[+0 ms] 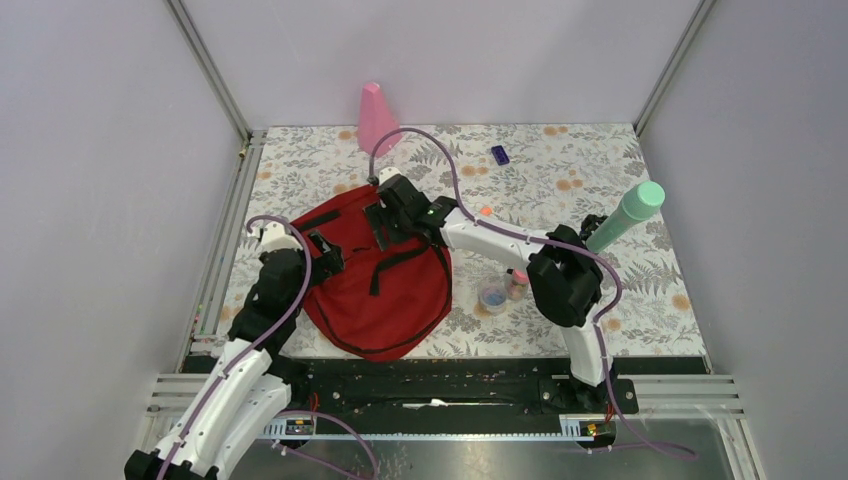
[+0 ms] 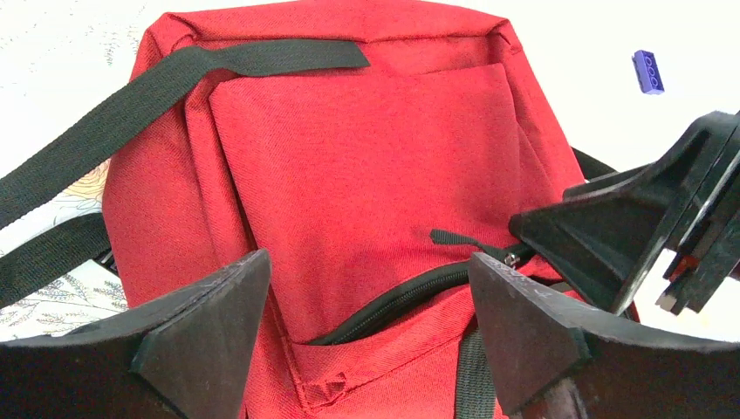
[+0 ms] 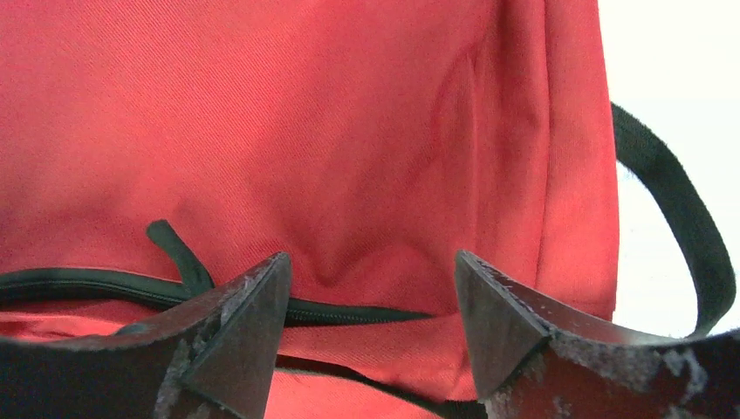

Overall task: Pack the student bag
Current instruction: Unzip the student bag at the center of the board.

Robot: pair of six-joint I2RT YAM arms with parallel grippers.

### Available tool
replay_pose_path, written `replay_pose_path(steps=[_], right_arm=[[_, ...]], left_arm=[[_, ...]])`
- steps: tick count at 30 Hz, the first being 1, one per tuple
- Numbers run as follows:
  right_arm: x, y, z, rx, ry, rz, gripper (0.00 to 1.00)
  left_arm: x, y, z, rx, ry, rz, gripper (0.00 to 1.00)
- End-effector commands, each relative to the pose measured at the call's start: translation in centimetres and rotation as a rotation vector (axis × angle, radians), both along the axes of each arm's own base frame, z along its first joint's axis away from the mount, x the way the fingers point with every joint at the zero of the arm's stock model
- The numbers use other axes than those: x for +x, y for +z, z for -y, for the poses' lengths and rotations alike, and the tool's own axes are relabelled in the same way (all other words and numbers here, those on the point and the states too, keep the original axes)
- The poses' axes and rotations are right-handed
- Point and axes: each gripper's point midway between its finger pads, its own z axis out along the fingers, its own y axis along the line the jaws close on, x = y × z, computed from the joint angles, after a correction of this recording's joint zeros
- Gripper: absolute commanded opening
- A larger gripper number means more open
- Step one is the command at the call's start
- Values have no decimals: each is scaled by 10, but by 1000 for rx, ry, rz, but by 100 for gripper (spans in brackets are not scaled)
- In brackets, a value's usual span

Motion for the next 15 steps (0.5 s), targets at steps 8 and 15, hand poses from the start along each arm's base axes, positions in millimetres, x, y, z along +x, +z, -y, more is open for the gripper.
replay_pose_path(steps=[8,15], right_arm=[[-50,-6,23,9,19,-25,56],[-64,-15,29,29,1,-19,59]], left_arm=[[15,20,30,-58,-130,64,87],[23,14,66,-145,-273,42,87]])
